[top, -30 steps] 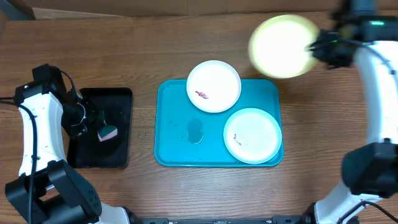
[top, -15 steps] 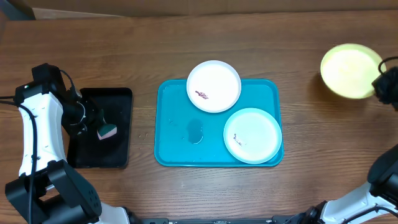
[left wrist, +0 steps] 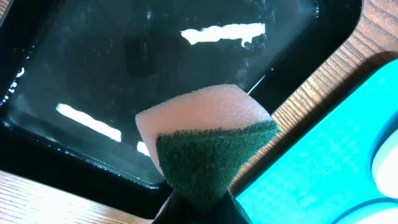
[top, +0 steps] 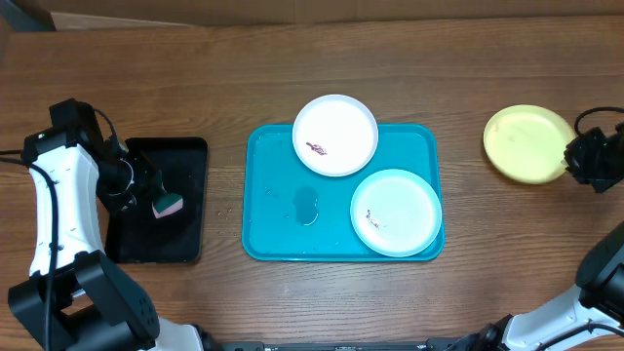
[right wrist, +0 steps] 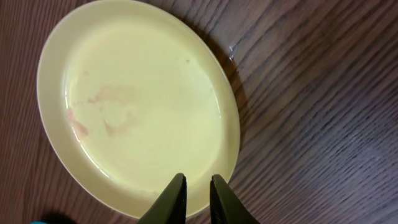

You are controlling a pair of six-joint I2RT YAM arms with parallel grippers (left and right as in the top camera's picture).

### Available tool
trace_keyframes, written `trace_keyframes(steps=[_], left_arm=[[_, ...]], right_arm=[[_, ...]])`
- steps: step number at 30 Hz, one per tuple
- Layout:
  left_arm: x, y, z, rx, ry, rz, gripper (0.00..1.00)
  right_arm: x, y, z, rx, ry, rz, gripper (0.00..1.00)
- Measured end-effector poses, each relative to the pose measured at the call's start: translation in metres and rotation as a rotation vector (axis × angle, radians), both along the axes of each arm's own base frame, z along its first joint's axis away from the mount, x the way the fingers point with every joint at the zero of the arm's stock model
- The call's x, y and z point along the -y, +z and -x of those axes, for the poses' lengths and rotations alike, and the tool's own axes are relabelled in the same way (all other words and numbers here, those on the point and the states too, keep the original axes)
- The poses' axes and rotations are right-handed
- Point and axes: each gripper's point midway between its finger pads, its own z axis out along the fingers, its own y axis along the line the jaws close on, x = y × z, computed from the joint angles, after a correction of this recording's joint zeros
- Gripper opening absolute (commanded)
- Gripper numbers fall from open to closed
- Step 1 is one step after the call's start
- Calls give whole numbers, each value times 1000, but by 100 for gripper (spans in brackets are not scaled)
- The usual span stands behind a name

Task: Clean dirty plates on tray and stack at the side
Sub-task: 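Lift the yellow plate with the right gripper and carry it right, then release the yellow plate on the table and withdraw the right gripper, then drag the white plate toward the tray center and grip its rim with the right gripper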

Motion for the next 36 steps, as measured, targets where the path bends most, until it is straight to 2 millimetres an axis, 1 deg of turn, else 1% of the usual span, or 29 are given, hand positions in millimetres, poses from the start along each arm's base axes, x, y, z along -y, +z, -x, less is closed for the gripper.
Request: trace_keyframes(steps=[2, 5, 7, 9, 12, 14, 15, 18, 19, 20, 22, 23, 27, 31, 34, 36], left_arm=[[0, 0, 0, 0, 0, 0, 4], [0, 0, 0, 0, 0, 0, 4], [0, 0, 0, 1, 0, 0, 4], [0, 0, 0, 0, 0, 0, 4], [0, 0, 0, 1, 0, 2, 4], [0, 0, 0, 2, 0, 3, 4], [1, 0, 0, 2, 0, 3, 4], [1, 0, 0, 2, 0, 3, 4], [1, 0, 0, 3, 0, 4, 4], [1, 0, 0, 3, 0, 5, 4], [1, 0, -1, 3, 0, 6, 4], [1, 0, -1, 3, 0, 6, 4], [1, 0, -1, 3, 0, 6, 4], [1, 0, -1, 3, 0, 6, 4], [1, 0, -1, 3, 0, 6, 4], [1, 0, -1, 3, 0, 6, 4]], right_arm=[[-3, 0, 0, -5, 2, -4, 26], [-10, -1, -1, -15, 21, -11, 32], [-20, -1, -4, -13, 45, -22, 35], [-36, 2, -14, 21, 109, -46, 37], [-75, 9, -38, 108, 266, -94, 41], [-111, 14, -52, 158, 394, -114, 46], [-129, 16, -59, 180, 456, -119, 51], [-189, 21, -75, 235, 647, -101, 73], [-204, 22, -78, 245, 692, -89, 86], [-222, 22, -79, 250, 741, -77, 88], [-257, 21, -82, 261, 842, -28, 91], [-271, 21, -82, 266, 877, -7, 92], [-317, 24, -88, 311, 990, 104, 93], [-339, 31, -100, 373, 1026, 197, 91], [-345, 34, -104, 397, 1031, 229, 87], [-346, 29, -106, 393, 1032, 238, 86]])
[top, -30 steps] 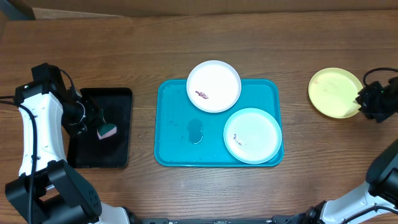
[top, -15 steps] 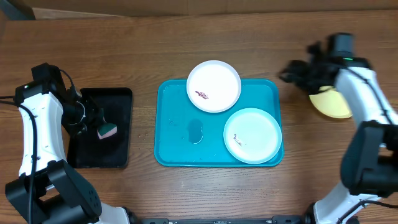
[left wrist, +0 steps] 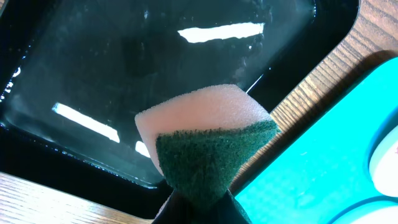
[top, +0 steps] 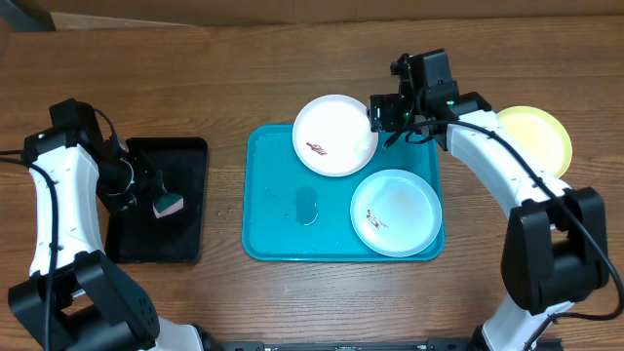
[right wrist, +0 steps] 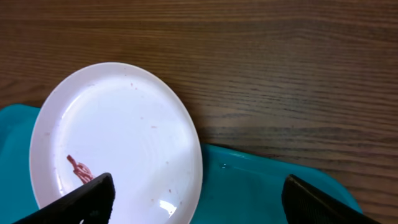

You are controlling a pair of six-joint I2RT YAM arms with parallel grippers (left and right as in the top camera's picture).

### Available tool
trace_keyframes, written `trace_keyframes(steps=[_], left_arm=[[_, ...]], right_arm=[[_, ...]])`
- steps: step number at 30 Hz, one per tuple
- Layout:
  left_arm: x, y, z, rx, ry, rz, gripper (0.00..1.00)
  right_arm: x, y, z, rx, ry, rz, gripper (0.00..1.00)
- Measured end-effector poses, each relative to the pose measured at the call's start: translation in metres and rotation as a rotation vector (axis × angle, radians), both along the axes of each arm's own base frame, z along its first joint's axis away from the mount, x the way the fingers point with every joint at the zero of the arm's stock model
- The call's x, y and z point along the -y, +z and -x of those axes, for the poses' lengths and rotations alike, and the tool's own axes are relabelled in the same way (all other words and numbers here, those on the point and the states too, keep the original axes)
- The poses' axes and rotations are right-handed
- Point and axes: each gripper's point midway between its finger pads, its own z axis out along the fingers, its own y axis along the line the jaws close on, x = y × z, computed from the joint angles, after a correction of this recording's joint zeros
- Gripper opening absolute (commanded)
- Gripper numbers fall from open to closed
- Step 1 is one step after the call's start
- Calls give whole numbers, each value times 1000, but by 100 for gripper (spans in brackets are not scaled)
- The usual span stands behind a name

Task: Clean dirty plates on tray and stack at the side
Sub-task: 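Drag the white plate toward the tray center and grip its rim with the right gripper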

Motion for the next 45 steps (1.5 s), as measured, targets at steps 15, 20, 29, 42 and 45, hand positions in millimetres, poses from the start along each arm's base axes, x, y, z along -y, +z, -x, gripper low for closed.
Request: trace_keyframes(steps=[15, 20, 29, 42, 45], left_arm=[[7, 1, -2, 7, -14, 17, 4], [10, 1, -3, 8, -26, 18, 4], [11, 1, -3, 8, -29, 18, 4], [10, 1, -3, 8, -29, 18, 4], [10, 1, -3, 8, -29, 18, 4]], right_arm=[[-26, -67, 19, -173, 82, -41, 38], [-45, -69, 30, -194, 117, -45, 20], [-70, -79, 76, -344, 135, -23, 4], [-99, -81, 148, -564, 227, 9, 24], [-106, -72, 146, -552, 243, 8, 30]])
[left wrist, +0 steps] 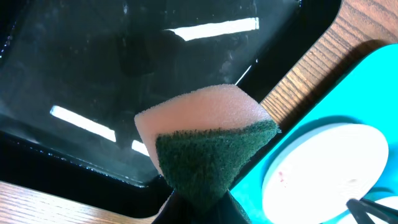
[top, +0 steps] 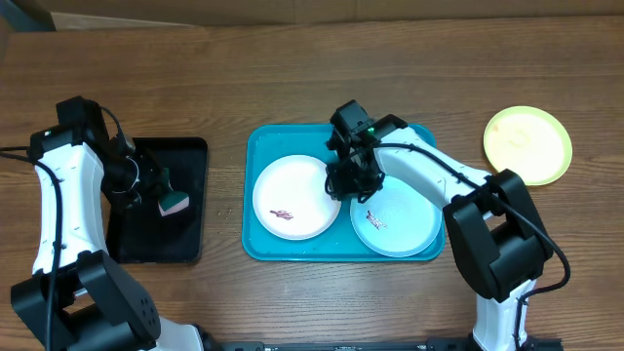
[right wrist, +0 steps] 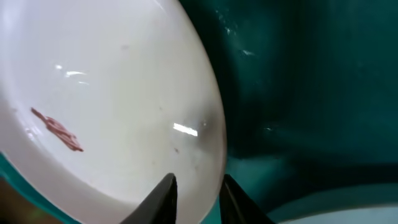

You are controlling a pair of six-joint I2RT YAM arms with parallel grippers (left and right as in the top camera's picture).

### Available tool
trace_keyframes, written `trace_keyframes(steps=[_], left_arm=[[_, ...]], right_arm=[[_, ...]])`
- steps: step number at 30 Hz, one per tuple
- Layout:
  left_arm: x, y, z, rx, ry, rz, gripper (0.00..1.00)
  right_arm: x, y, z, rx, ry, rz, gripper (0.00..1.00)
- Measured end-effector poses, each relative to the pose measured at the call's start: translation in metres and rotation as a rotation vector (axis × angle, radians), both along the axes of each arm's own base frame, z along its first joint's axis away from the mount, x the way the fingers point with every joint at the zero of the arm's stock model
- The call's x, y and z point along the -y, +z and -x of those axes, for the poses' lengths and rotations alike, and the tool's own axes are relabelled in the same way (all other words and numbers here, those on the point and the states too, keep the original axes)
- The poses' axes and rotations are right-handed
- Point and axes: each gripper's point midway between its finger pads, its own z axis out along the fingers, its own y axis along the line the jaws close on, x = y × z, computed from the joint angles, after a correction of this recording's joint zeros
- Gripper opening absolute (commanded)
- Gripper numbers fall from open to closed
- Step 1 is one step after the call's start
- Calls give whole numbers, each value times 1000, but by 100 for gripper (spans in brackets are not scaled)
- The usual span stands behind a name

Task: Clean dirty plates on tray and stack at the side
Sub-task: 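Drag the white plate toward the tray center and grip its rim with the right gripper, then move the left gripper with the sponge onto the white plate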

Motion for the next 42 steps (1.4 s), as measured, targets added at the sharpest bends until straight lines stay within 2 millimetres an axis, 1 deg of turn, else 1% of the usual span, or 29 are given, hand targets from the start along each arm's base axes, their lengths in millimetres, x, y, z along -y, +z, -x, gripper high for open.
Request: trace_keyframes(steps=[2, 4, 6, 9, 11, 14, 17, 19, 24, 26, 27, 30, 32, 34, 38, 42], left_arm=[[0, 0, 0, 0, 0, 0, 4], [0, 0, 0, 0, 0, 0, 4], [0, 0, 0, 0, 0, 0, 4], [0, 0, -1, 3, 0, -1, 4], [0, 0, -1, 3, 0, -1, 4], [0, 0, -1, 3, 0, -1, 4], [0, 0, -1, 3, 0, -1, 4], [0, 0, -1, 3, 0, -1, 4], [0, 0, -1, 4, 0, -1, 4], [0, 0, -1, 3, 0, -1, 4], [0, 0, -1, 3, 0, -1, 4], [0, 0, -1, 3, 0, -1, 4], [0, 0, -1, 3, 0, -1, 4], [0, 0, -1, 3, 0, -1, 4], [0, 0, -1, 3, 0, -1, 4], [0, 0, -1, 3, 0, -1, 4]], right_arm=[[-5, 10, -8, 25, 0, -14, 36], [-11, 22, -20, 68, 4, -31, 41], [-19, 35, -35, 130, 27, -59, 53], [-29, 47, -54, 244, 108, -94, 75], [-31, 48, -57, 297, 196, -95, 79], [-32, 49, -59, 349, 307, -95, 79], [-32, 47, -59, 378, 384, -92, 79], [-32, 41, -60, 381, 413, -88, 78], [-33, 12, -60, 354, 455, -69, 71], [-34, 2, -59, 342, 469, -60, 64], [-36, -1, -58, 337, 474, -58, 56], [-37, -3, -57, 338, 481, -53, 47], [-37, -4, -56, 339, 485, -49, 38], [-37, -4, -57, 340, 485, -45, 31], [-36, -6, -56, 338, 484, -41, 31], [-32, -19, -49, 321, 480, -37, 29]])
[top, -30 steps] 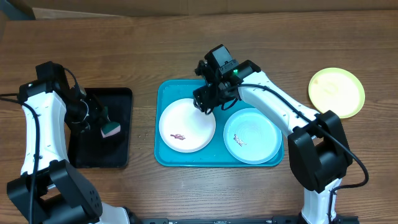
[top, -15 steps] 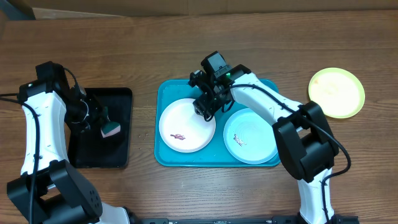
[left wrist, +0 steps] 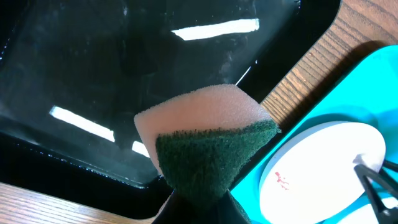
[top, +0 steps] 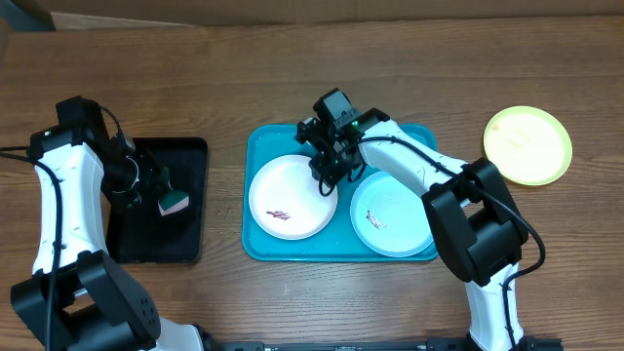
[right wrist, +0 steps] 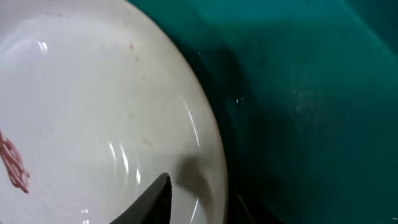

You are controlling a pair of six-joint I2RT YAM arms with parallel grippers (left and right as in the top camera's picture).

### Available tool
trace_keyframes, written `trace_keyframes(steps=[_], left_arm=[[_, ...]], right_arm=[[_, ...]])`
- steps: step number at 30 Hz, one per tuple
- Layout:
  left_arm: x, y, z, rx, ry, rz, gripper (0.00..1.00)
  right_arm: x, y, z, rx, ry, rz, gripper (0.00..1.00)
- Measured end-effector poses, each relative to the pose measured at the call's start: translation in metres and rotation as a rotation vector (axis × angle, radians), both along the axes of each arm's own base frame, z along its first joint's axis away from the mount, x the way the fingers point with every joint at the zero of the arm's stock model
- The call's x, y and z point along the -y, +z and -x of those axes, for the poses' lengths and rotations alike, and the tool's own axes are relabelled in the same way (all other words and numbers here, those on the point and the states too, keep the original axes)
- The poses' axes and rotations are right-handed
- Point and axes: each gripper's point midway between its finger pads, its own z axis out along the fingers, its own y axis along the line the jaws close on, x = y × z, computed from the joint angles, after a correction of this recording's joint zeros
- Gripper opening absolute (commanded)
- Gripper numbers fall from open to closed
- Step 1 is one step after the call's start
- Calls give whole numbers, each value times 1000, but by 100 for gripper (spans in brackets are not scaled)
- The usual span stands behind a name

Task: Clean dirty plates on tray and stack at the side
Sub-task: 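Move the left gripper with the sponge onto the white plate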

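A white plate (top: 291,195) with a red smear lies in the left half of the teal tray (top: 278,144). My right gripper (top: 330,175) is shut on its right rim. In the right wrist view one finger (right wrist: 158,194) lies over the white plate (right wrist: 93,124) and the other is under the rim. A pale blue plate (top: 395,214) with small stains sits in the tray's right half. My left gripper (left wrist: 199,202) is shut on a pink and green sponge (left wrist: 208,140) over the black tray (top: 180,156). A yellow plate (top: 528,144) lies on the table, far right.
The black tray (left wrist: 124,68) holds shiny water and sits left of the teal tray (left wrist: 348,81). A small puddle glistens on the teal tray (right wrist: 298,93) by the white plate. Wooden table (top: 195,68) lies all around.
The right gripper and the white plate's rim have shifted slightly left and toward the far side of the tray. The left arm and sponge have not moved.
My right gripper was first at the yellow plate on the table, with the white plate at the tray's far edge. Then it stood open beside the white plate. Later that plate lay in the tray's left half, gripped at its rim, as now. The left held the sponge throughout.
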Motion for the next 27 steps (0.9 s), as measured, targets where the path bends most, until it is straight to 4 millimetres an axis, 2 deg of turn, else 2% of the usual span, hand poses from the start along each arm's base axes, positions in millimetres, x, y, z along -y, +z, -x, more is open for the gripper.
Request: trace_keyframes(steps=[2, 5, 8, 14, 18, 27], left_arm=[[0, 0, 0, 0, 0, 0, 4], [0, 0, 0, -1, 0, 0, 4], [1, 0, 0, 0, -2, 0, 4], [8, 0, -2, 4, -29, 7, 4], [38, 4, -10, 46, -156, 70, 4], [140, 11, -18, 116, -501, 173, 4]], right_arm=[[-1, -1, 0, 3, -7, -7, 26], [-1, -2, -1, 3, -28, -14, 13], [-1, -3, -1, -9, -60, -17, 5], [-2, -1, 0, -64, -173, -36, 4], [0, -3, 4, -124, -285, -30, 4], [12, -4, 13, -263, -617, 14, 4]])
